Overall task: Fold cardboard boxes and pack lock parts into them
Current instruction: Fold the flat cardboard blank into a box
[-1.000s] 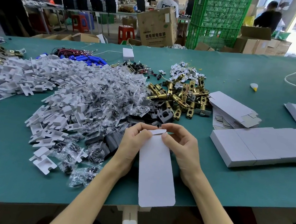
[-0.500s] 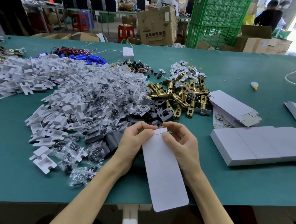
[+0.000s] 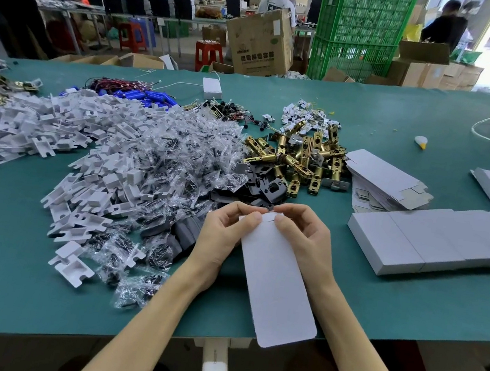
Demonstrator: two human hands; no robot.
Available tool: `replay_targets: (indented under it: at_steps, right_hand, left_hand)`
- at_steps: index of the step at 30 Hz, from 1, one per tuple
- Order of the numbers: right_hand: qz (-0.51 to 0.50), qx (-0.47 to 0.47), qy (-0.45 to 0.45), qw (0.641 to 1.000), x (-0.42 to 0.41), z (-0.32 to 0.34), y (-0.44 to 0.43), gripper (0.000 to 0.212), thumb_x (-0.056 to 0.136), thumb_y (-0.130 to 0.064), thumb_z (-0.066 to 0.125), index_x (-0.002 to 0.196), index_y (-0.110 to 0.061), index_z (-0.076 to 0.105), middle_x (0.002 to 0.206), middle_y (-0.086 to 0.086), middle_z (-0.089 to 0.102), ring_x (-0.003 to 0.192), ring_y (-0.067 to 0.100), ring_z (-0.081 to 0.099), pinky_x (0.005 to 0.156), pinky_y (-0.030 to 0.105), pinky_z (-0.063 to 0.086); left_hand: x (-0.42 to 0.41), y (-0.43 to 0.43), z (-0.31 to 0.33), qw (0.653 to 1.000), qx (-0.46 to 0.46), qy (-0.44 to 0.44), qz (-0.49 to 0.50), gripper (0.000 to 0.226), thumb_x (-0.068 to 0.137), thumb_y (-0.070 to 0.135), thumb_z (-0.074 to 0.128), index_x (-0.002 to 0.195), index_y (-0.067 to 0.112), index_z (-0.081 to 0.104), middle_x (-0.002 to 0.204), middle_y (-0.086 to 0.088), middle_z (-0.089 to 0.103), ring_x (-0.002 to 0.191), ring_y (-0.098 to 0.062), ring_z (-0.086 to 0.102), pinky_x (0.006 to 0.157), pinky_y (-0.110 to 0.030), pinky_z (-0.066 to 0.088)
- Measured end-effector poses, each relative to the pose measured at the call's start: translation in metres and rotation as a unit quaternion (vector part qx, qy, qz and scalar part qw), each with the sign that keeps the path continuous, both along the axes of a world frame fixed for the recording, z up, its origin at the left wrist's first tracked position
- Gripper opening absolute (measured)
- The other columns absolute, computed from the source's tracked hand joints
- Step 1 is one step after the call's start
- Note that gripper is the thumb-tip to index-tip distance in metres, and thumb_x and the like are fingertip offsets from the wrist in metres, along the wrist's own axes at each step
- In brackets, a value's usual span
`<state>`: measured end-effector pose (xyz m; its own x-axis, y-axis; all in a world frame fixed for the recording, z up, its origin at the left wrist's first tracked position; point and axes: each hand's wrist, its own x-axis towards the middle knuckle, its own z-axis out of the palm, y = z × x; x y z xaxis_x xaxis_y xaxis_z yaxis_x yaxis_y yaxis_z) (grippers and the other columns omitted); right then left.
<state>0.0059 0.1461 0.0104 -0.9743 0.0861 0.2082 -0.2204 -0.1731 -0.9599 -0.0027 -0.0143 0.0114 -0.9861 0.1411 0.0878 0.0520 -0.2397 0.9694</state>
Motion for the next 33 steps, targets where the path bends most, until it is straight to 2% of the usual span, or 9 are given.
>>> replay_targets:
  at_steps: [5,9,11,14,19,22,27,30,33]
  right_hand:
    - [-0.009,0.005,-0.008,1.0,-0.0012,-0.0002,-0.0009,0.021,0.083,-0.023,0.067,0.099,-0.01,0.069,0.1,0.007,0.073,0.089,0.014,0.068,0.073,0.024,0.054]
    - [-0.009,0.021,-0.007,1.0,0.0013,0.0008,-0.0024,0.018,0.083,-0.022,0.067,0.096,-0.011,0.07,0.093,0.007,0.073,0.082,0.015,0.067,0.068,0.028,0.053]
    - [0.01,0.034,0.001,0.999,0.0031,0.0002,-0.0043,0.015,0.084,-0.023,0.07,0.096,-0.014,0.072,0.083,0.01,0.07,0.073,0.023,0.06,0.064,0.037,0.049]
    - [0.037,0.017,0.001,0.999,0.004,0.0008,-0.0062,0.012,0.085,-0.025,0.077,0.095,-0.018,0.075,0.071,0.015,0.056,0.069,0.025,0.048,0.065,0.039,0.041]
    - [0.051,0.025,0.007,0.998,0.0059,0.0036,-0.0063,0.019,0.083,-0.027,0.08,0.101,-0.02,0.076,0.084,0.011,0.072,0.074,0.021,0.063,0.065,0.034,0.051]
    - [0.047,0.03,0.01,0.998,0.0065,0.0037,-0.0068,0.022,0.083,-0.026,0.079,0.103,-0.017,0.075,0.087,0.004,0.074,0.077,0.02,0.065,0.065,0.032,0.053]
    - [0.035,0.03,0.011,0.999,0.0058,0.0009,-0.0062,0.012,0.091,-0.016,0.077,0.102,-0.012,0.074,0.086,0.008,0.075,0.074,0.018,0.065,0.063,0.031,0.053]
    - [0.019,0.03,0.012,0.999,0.0053,-0.0003,-0.0059,0.008,0.092,-0.015,0.076,0.099,-0.012,0.074,0.089,0.007,0.076,0.074,0.016,0.066,0.063,0.03,0.053]
    - [0.001,0.022,0.012,1.0,0.0031,-0.0017,-0.0045,0.008,0.091,-0.015,0.076,0.098,-0.01,0.074,0.092,0.01,0.076,0.079,0.018,0.066,0.069,0.037,0.053]
  left_hand:
    - [0.0005,0.0003,0.0,1.0,-0.016,-0.002,-0.003,0.018,0.088,0.031,0.074,0.1,0.017,0.078,0.103,-0.014,0.074,0.088,-0.022,0.062,0.071,-0.028,0.055]
    - [0.0016,0.0004,0.0006,0.999,-0.041,-0.001,0.0,0.012,0.085,0.032,0.074,0.091,0.023,0.078,0.098,-0.013,0.075,0.085,-0.021,0.063,0.076,-0.035,0.05]
    - [0.0022,-0.0002,0.0015,0.999,-0.051,-0.003,0.003,0.015,0.08,0.038,0.077,0.082,0.024,0.073,0.091,-0.009,0.072,0.08,-0.02,0.061,0.071,-0.035,0.049]
    - [0.0032,-0.0015,0.0021,0.999,-0.046,-0.005,0.004,0.027,0.072,0.046,0.081,0.077,0.024,0.067,0.086,-0.011,0.068,0.076,-0.022,0.058,0.066,-0.034,0.047]
    - [0.0017,-0.0005,0.0027,0.999,-0.039,0.001,0.011,0.019,0.08,0.036,0.08,0.084,0.02,0.07,0.089,-0.01,0.069,0.08,-0.023,0.059,0.073,-0.038,0.047]
    - [0.0012,-0.0014,0.0019,0.999,-0.039,0.005,-0.004,0.011,0.085,0.031,0.076,0.087,0.021,0.07,0.091,-0.008,0.072,0.078,-0.021,0.062,0.069,-0.034,0.051]
    - [0.0009,-0.0026,0.001,0.999,-0.03,0.007,-0.022,0.024,0.082,0.032,0.078,0.074,0.023,0.057,0.09,-0.011,0.072,0.072,-0.019,0.061,0.063,-0.03,0.051]
    - [0.0016,-0.0021,0.0008,0.999,-0.028,0.016,-0.023,0.028,0.08,0.037,0.08,0.074,0.021,0.058,0.085,-0.01,0.069,0.071,-0.017,0.059,0.062,-0.028,0.049]
    - [0.0016,-0.001,0.0,0.999,-0.041,0.027,-0.012,0.03,0.083,0.04,0.081,0.074,0.021,0.059,0.081,-0.007,0.066,0.069,-0.015,0.057,0.06,-0.024,0.048]
